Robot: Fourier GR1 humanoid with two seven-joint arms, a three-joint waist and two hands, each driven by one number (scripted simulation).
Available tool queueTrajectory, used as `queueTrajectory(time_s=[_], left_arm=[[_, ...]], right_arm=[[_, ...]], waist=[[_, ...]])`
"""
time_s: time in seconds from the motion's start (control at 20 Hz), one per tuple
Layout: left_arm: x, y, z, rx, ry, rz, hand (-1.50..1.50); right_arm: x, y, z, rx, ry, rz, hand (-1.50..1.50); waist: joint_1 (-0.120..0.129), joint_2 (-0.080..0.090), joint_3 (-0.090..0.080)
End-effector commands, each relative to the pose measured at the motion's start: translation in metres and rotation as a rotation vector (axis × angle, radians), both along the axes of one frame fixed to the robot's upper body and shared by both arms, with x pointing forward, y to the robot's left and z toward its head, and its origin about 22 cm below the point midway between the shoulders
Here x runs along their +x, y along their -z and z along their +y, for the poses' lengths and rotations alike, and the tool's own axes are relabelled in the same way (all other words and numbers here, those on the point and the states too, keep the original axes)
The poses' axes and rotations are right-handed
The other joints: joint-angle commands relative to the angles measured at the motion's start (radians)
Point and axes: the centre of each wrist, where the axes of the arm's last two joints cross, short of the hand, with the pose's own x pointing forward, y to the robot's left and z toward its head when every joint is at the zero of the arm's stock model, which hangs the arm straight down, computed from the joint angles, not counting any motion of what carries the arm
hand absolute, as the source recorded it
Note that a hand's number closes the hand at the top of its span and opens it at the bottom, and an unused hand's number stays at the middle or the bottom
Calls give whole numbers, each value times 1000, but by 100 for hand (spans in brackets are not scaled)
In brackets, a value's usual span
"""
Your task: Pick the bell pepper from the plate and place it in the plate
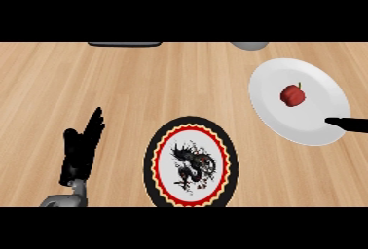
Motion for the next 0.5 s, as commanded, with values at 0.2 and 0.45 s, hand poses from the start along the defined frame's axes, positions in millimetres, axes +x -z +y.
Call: queueTrajectory(time_s=[0.2,0.45], left_arm=[[12,7,10,-2,1,13,0],[7,8,8,14,-10,-8,0]], right_arm=[[-24,-2,-29,5,43,-17,-150],[-39,10,-36,-31,140,-16,-150]], waist=[[-3,0,0],[1,2,0]])
